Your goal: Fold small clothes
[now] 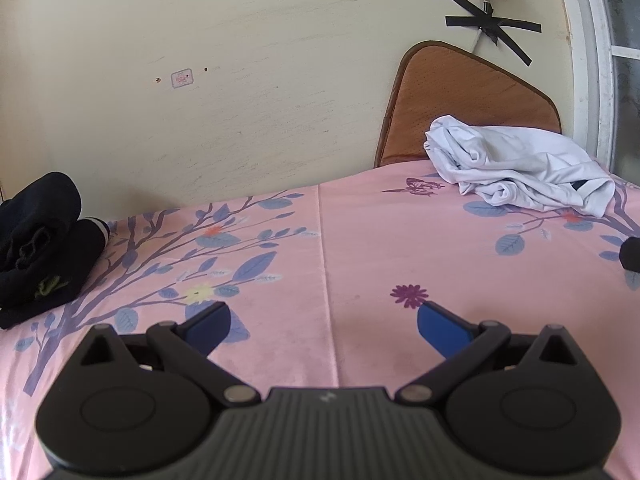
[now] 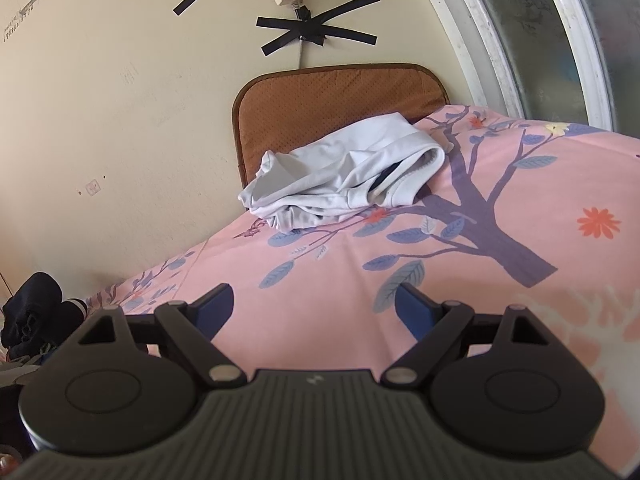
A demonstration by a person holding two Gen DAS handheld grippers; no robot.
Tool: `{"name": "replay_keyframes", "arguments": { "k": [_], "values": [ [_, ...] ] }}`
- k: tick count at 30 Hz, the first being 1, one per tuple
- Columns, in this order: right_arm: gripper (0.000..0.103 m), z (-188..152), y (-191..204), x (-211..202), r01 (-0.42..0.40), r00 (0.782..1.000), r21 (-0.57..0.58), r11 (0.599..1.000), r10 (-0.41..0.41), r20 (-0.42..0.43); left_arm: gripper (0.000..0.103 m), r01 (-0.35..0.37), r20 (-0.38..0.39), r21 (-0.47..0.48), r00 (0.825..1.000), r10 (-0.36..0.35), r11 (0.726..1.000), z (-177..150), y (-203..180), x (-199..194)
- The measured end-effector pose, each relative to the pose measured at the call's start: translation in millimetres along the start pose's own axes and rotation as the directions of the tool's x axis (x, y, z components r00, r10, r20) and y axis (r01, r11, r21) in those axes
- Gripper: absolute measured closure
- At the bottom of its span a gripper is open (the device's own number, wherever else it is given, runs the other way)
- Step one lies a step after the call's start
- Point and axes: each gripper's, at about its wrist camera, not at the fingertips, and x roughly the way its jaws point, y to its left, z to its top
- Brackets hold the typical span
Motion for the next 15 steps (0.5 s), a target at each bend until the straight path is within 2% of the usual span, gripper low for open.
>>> {"name": "replay_keyframes", "arguments": {
  "k": [15],
  "values": [
    [0.013,0.3,-0.6,-0.5,-0.005,1.000,0.007,1.000,0.005,0.005,0.000,-0.006,-0.003,0.010,1.000,0.006,1.000,0.1,-0.8,-0.4]
  ]
}}
